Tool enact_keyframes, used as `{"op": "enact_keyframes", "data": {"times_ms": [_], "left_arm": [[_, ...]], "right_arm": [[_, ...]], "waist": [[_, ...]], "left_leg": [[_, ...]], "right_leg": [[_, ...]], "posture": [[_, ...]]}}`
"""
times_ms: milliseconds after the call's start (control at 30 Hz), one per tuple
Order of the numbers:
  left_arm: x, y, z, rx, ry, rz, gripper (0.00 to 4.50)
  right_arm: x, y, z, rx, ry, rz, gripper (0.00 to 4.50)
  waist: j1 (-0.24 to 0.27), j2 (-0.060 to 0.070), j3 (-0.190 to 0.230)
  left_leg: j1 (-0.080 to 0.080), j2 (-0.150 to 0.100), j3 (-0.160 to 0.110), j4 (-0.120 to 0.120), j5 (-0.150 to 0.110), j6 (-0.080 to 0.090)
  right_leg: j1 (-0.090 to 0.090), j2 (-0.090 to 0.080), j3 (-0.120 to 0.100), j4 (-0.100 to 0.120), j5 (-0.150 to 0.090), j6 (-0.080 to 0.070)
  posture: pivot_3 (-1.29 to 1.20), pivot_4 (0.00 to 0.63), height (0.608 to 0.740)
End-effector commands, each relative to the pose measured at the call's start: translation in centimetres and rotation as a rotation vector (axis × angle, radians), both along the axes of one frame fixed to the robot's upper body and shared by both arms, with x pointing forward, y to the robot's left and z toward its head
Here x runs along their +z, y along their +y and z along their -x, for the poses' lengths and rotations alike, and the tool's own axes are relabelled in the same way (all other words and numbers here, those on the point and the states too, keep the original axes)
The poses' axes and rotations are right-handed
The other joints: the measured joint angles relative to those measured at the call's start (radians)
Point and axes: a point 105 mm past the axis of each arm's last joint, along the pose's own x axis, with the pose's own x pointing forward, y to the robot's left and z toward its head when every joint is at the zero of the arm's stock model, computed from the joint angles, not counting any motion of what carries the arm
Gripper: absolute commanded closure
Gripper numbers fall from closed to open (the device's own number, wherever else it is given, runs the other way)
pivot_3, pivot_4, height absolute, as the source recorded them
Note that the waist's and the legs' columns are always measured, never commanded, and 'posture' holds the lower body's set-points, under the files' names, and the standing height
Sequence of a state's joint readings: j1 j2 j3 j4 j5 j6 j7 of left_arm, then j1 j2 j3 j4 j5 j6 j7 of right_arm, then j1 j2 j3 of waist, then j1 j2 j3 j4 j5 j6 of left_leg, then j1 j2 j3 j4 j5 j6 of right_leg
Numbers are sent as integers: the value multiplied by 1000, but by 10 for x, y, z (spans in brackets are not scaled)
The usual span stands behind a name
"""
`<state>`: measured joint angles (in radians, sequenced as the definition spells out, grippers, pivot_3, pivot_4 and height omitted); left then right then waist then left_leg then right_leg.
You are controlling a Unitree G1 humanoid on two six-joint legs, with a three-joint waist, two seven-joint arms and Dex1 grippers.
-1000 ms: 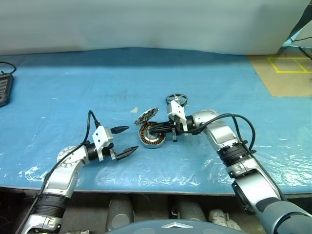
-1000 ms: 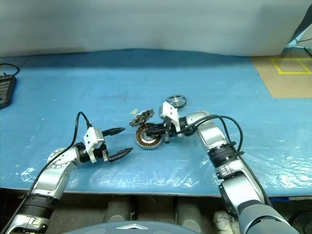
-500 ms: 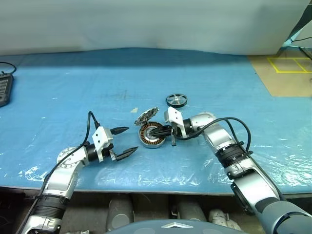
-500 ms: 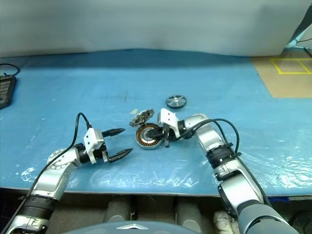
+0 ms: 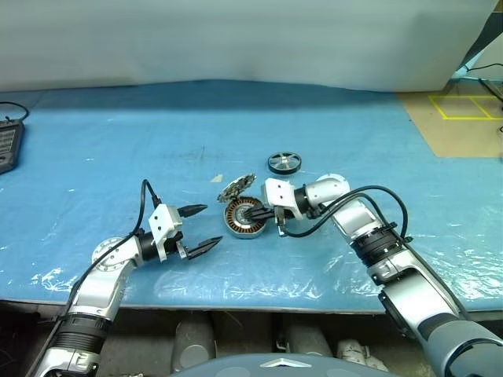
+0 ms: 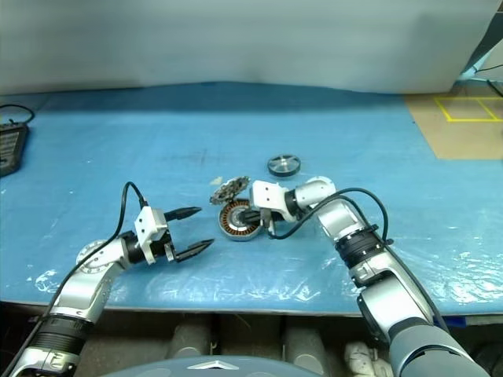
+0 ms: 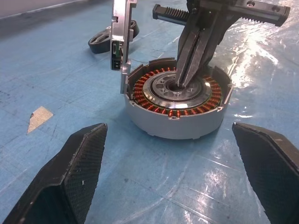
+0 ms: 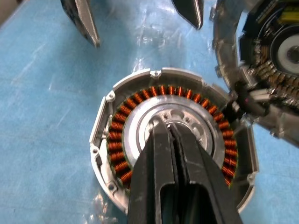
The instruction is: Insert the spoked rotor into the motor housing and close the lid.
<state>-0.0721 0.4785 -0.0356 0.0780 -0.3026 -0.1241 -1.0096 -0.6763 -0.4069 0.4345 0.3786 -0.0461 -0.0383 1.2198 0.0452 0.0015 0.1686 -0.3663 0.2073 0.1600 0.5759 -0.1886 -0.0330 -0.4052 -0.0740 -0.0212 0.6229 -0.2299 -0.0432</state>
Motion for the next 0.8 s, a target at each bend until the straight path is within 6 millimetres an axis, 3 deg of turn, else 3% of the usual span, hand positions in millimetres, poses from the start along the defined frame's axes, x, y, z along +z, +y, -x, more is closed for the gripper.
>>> {"op": "enact_keyframes", "data": {"times_ms": [33, 167, 300, 433, 600, 800], "left_arm": [[5, -1, 1, -7, -34, 0, 0], [5, -1, 1, -7, -34, 0, 0], [5, -1, 1, -8, -31, -1, 0], [4, -1, 1, -9, -29, -1, 0], [5, 0, 0, -11, -30, -2, 0], [6, 1, -1, -16, -31, -2, 0]], "right_arm": [[-30, -16, 0, -33, 12, 152, 4478], [-35, -19, -1, -39, -7, 180, 4478], [-10, -3, 9, -5, 85, -6, 4478], [11, 2, 10, 2, 123, -103, 4478], [31, 2, 8, -16, 143, -182, 4478], [53, -18, -4, -97, 123, -247, 4478]], "waist": [[0, -1, -1], [-1, -3, -3], [-1, -4, -3], [0, -4, -3], [0, -4, -3], [1, -4, -3]], "left_leg": [[0, 0, 0, 0, 0, 0], [3, 0, 0, -1, 0, 0], [3, 0, 0, -2, 0, 0], [-2, 0, 0, -4, 0, 0], [-6, 0, 0, -5, 0, 0], [-8, 0, 1, -5, 0, 0]], "right_leg": [[0, 0, 0, 0, 0, 0], [2, 0, 0, 0, 0, 0], [2, 0, 0, -1, 0, 0], [-2, 0, 0, -3, 0, 0], [-6, 0, 0, -5, 0, 0], [-8, 0, 0, -4, 0, 0]], "posture": [[0, 150, 740], [0, 150, 740], [0, 150, 740], [0, 150, 740], [0, 150, 740], [0, 150, 740]]}}
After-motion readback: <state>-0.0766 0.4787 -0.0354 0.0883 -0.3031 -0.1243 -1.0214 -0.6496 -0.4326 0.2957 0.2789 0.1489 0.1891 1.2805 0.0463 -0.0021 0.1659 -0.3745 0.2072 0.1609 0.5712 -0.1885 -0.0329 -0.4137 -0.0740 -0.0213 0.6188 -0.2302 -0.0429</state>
